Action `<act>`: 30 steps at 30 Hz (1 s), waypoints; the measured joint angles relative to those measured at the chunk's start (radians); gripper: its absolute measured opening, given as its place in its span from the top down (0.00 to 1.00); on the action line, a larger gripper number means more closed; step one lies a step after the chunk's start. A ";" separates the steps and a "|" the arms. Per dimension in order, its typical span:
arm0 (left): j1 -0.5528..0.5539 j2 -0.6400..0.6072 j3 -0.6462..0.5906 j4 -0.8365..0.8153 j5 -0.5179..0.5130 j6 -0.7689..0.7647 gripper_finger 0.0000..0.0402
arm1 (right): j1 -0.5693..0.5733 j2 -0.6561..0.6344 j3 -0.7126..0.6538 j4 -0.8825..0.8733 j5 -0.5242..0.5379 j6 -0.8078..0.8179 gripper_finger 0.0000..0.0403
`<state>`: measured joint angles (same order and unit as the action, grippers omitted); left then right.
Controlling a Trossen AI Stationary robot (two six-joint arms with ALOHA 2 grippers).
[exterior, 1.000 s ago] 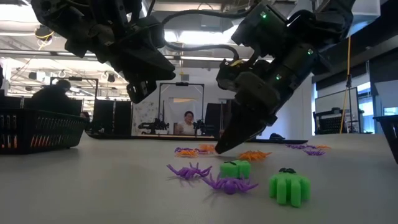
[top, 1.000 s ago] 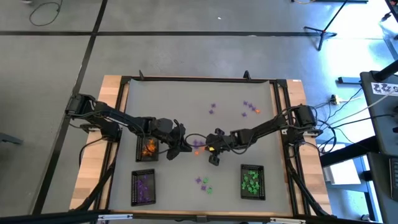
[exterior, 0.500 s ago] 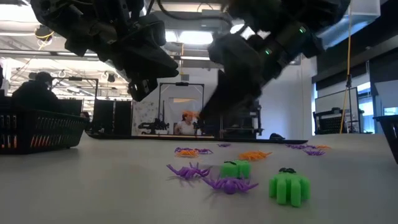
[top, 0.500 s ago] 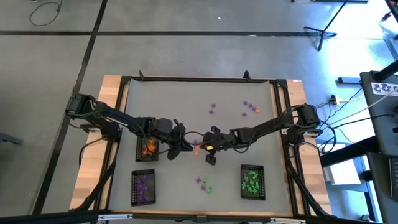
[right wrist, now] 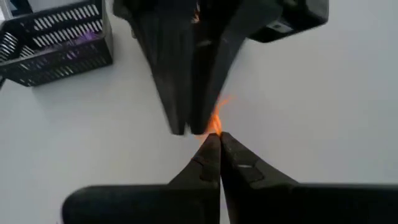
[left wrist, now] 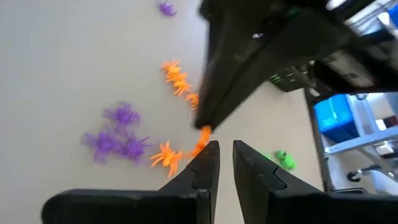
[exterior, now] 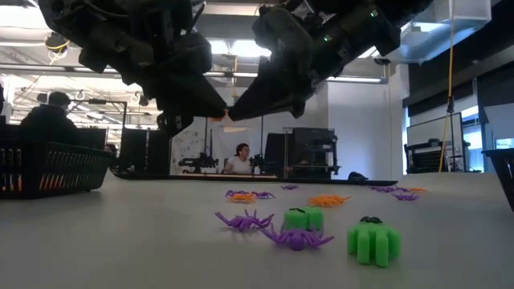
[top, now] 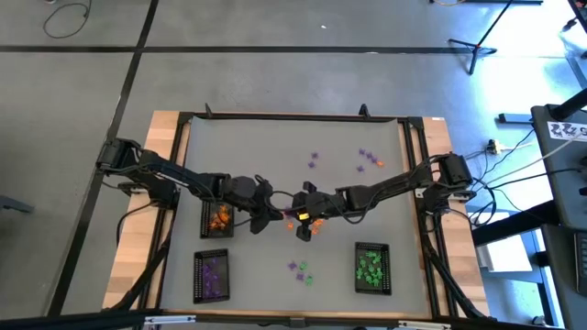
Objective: Sort Halloween decoration
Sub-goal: Put the orange spider toy into the top black basket
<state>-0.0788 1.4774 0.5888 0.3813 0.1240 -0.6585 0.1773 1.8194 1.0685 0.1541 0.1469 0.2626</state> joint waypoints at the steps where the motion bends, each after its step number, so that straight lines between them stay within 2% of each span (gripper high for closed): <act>1: 0.000 0.000 0.000 -0.010 -0.009 -0.010 0.90 | 0.000 0.000 0.001 -0.005 -0.001 0.000 1.00; 9: 0.011 0.000 0.000 -0.018 -0.035 -0.043 0.90 | 0.024 0.000 0.001 -0.089 0.019 0.023 1.00; 20: 0.011 0.000 0.000 -0.015 -0.035 -0.046 0.90 | 0.038 0.000 0.000 -0.050 0.048 0.024 1.00; 30: 0.011 0.000 0.000 -0.018 -0.035 -0.046 0.90 | 0.039 0.000 0.000 -0.024 0.023 0.021 1.00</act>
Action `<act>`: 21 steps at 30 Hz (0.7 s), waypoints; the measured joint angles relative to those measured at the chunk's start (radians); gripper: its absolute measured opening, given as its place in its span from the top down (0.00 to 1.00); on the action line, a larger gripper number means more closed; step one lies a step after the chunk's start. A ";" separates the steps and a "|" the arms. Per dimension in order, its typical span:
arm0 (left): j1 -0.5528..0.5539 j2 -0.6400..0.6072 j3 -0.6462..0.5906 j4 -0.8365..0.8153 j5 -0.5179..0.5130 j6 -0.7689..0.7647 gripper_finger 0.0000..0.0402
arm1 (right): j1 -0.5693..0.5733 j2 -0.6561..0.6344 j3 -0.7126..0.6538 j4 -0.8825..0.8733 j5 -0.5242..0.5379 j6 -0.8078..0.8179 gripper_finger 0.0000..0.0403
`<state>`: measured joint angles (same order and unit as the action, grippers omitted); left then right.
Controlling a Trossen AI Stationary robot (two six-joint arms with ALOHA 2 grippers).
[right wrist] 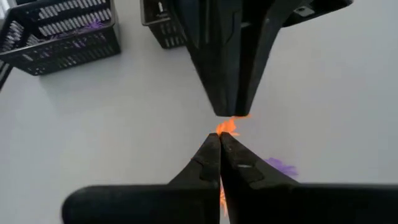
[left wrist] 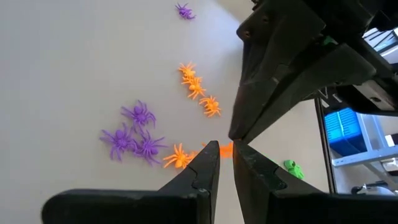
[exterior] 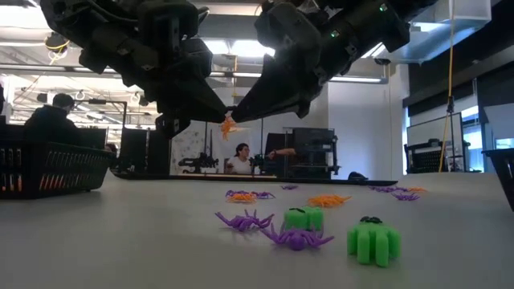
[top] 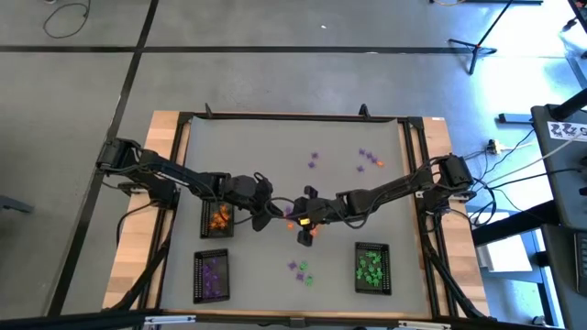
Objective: Sort Halloween decoration
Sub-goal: Put the orange spider toy into the top black basket
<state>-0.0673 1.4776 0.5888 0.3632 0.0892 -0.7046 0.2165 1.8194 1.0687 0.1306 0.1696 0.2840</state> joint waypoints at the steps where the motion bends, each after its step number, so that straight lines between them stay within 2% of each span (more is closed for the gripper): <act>1: 0.000 0.000 0.000 -0.003 0.000 0.000 0.90 | 0.000 0.000 0.000 -0.001 -0.007 0.002 1.00; 7: 0.000 0.000 0.000 -0.013 0.017 0.037 0.90 | 0.006 0.000 0.000 -0.004 -0.039 0.006 1.00; 15: 0.000 0.000 0.000 -0.002 0.156 0.174 0.90 | 0.006 0.000 0.000 0.002 -0.118 0.007 1.00; 21: 0.000 0.000 0.000 0.004 0.166 0.203 0.90 | 0.006 0.000 -0.001 0.053 -0.164 0.006 1.00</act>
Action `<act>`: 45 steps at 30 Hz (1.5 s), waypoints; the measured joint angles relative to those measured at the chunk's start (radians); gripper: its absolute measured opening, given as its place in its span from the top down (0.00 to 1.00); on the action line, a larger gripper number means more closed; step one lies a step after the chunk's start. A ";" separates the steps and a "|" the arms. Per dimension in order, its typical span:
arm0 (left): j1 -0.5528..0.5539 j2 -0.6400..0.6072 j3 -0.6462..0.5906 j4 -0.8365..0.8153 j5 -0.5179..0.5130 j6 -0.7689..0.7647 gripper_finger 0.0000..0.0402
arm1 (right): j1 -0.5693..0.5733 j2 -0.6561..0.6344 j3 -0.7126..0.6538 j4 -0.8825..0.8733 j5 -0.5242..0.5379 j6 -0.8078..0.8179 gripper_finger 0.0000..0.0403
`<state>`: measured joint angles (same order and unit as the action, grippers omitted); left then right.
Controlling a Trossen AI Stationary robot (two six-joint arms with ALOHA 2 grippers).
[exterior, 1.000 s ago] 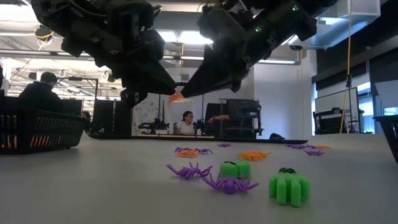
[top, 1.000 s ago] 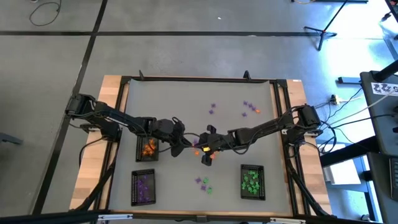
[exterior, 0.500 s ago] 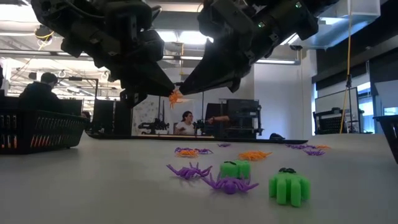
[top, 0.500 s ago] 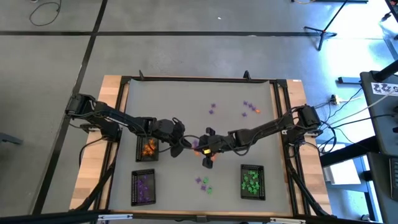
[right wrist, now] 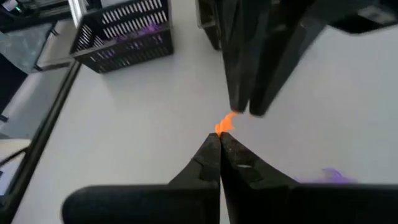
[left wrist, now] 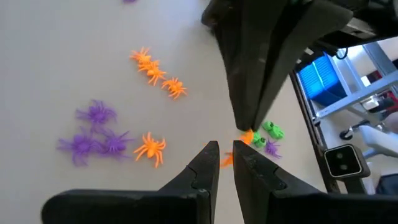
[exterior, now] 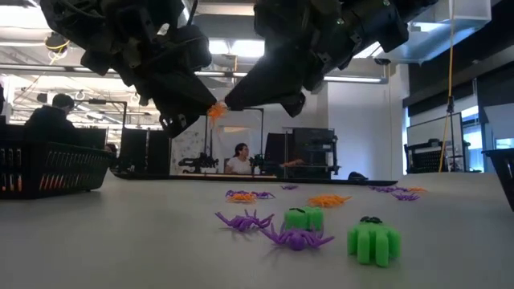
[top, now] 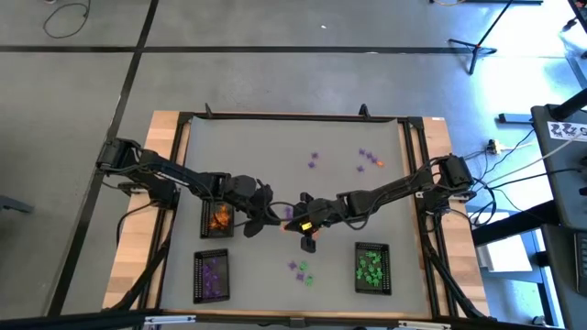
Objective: Sort Halloween decoration
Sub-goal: Put the orange spider toy into the top black basket
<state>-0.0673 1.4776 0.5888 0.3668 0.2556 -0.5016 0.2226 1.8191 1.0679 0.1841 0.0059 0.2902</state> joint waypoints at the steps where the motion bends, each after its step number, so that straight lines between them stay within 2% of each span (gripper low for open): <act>1: 0.000 0.000 0.000 0.009 0.003 0.009 0.90 | 0.000 0.000 0.000 0.009 0.000 -0.003 1.00; 14: -0.001 0.000 0.000 0.069 0.136 0.073 0.90 | -0.009 0.000 0.000 0.044 0.001 -0.008 1.00; 23: -0.001 0.000 0.000 0.067 0.129 0.006 0.90 | -0.009 0.000 0.000 0.045 0.002 -0.008 1.00; 30: 0.000 0.000 0.000 0.019 0.098 -0.035 0.84 | -0.009 0.000 0.000 0.045 0.002 -0.008 1.00; 45: 0.008 0.000 0.000 0.013 0.101 0.018 0.83 | -0.015 0.000 0.000 0.062 -0.044 0.012 1.00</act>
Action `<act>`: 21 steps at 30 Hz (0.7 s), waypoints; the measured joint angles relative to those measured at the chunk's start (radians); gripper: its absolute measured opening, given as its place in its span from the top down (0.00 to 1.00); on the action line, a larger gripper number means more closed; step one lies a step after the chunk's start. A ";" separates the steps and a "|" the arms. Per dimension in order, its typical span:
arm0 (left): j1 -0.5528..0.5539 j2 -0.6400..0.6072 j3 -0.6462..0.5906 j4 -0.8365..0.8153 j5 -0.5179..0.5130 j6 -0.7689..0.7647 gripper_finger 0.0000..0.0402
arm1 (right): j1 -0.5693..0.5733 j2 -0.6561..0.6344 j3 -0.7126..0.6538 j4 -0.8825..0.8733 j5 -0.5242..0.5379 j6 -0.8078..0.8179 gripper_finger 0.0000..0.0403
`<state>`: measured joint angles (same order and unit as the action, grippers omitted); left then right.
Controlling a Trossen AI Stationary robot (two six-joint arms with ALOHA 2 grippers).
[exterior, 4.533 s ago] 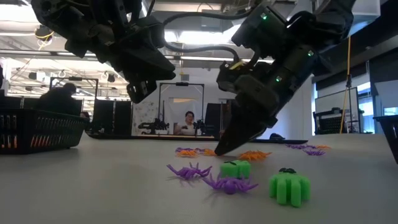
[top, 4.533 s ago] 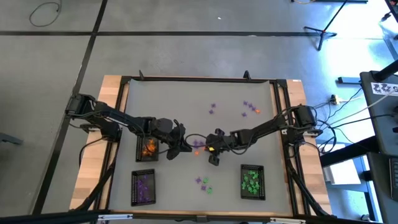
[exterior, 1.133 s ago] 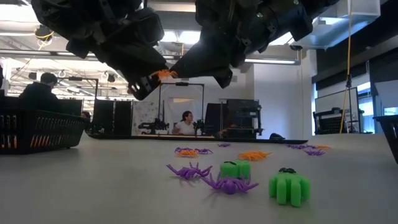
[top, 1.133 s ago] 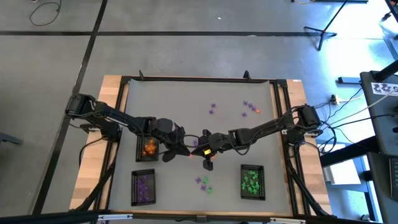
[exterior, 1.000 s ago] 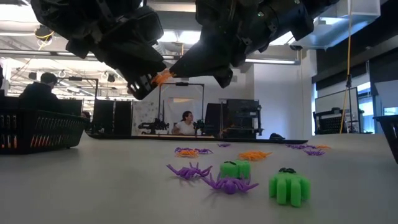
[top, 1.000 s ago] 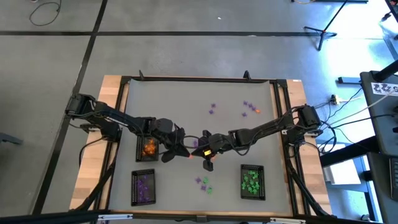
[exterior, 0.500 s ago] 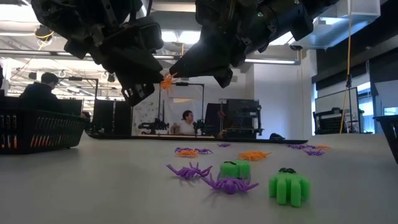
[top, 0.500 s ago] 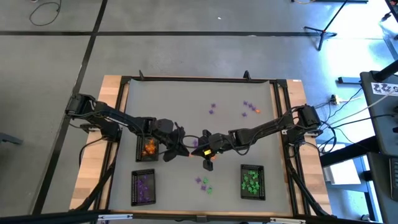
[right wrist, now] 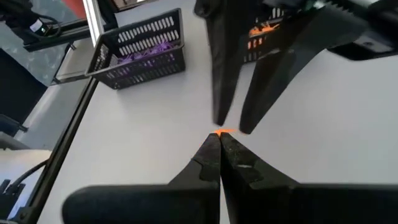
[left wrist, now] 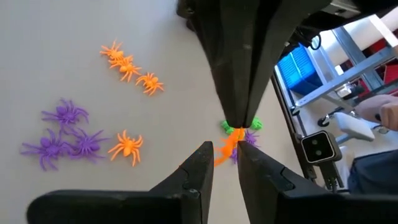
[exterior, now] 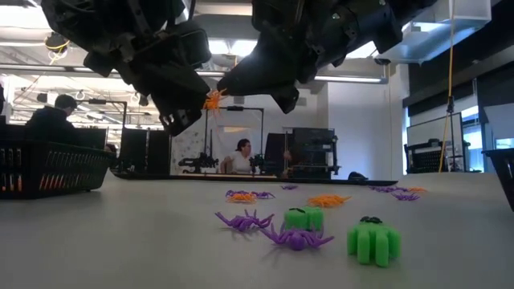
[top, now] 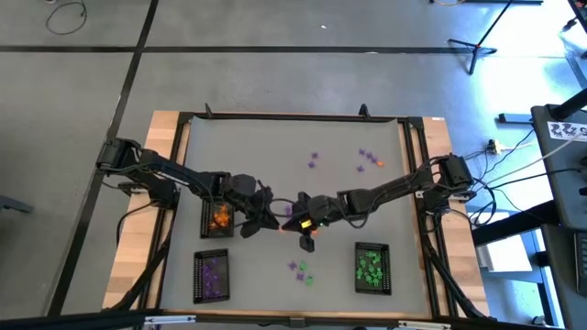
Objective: Sort Halloween decoration
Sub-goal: Put the orange spider toy into the top black basket
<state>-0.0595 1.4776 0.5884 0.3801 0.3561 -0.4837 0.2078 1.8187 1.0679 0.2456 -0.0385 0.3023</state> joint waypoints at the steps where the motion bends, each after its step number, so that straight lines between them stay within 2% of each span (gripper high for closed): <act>1: -0.001 0.000 0.000 0.004 0.000 0.005 0.83 | -0.001 0.000 0.000 0.003 0.000 0.000 1.00; 21: -0.002 0.000 0.000 0.021 0.013 -0.003 0.84 | -0.040 0.000 0.000 0.040 -0.006 0.003 1.00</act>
<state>-0.0620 1.4776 0.5884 0.4007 0.3687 -0.4864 0.1680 1.8187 1.0679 0.2852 -0.0444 0.3050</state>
